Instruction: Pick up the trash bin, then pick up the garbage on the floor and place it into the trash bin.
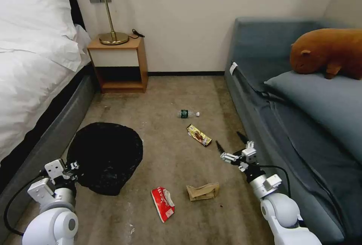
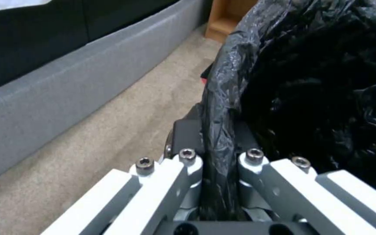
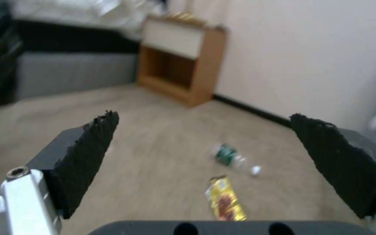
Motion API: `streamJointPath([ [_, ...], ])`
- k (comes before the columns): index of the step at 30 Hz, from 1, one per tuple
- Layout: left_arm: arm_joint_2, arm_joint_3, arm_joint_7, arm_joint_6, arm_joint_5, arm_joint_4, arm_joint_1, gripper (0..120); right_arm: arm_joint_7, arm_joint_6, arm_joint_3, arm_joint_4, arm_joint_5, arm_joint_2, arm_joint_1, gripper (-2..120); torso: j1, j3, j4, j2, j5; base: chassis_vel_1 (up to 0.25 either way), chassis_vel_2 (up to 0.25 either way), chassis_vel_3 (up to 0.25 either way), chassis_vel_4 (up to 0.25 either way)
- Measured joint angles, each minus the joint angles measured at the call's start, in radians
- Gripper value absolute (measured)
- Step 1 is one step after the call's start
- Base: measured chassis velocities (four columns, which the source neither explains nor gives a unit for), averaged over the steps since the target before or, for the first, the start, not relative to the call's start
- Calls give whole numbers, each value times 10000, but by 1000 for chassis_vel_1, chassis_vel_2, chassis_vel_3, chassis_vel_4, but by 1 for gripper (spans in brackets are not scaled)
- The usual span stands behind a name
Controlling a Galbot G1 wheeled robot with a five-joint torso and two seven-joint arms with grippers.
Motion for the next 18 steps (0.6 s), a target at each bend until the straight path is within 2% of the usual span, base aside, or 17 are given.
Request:
streamJointPath([
  [2,36,29,6,0,6,113,-97,4,-802,-153,198,-14,-239,-100,72,100,0,0,-4,0,-3,0,0,0,0],
  [3,36,29,6,0,6,113,-97,4,-802,-153,198,-14,-239,-100,72,100,0,0,-4,0,-3,0,0,0,0],
  [5,75,16,48,-34,-5,277,-169,4,-1784,-373,418,-21,-650,-271,399,100,0,1,-4,0,-2,0,0,0,0],
  [6,75,16,48,-34,-5,277,-169,4,-1784,-373,418,-21,-650,-271,399,100,0,1,-4,0,-2,0,0,0,0],
  [8,132,-14,109,-88,-85,300,-184,4,-2555,-490,616,8,-920,-634,681,100,0,1,-1,0,-1,0,0,0,0],
  [9,132,-14,109,-88,-85,300,-184,4,-2555,-490,616,8,-920,-634,681,100,0,1,-1,0,-1,0,0,0,0],
  [11,147,-57,140,-139,-136,312,-198,4,-2859,-600,491,-27,-1040,-1292,923,100,0,0,-4,0,-4,0,0,0,0],
  [13,137,-71,139,-167,-132,341,-194,4,-3026,-613,391,-182,-1226,-1570,1103,100,0,0,-4,0,-8,0,0,0,0],
  [18,3,-130,137,-225,-120,348,-166,4,-3429,-485,17,-942,-1841,-1702,1491,100,0,0,-1,0,0,0,0,0,0],
])
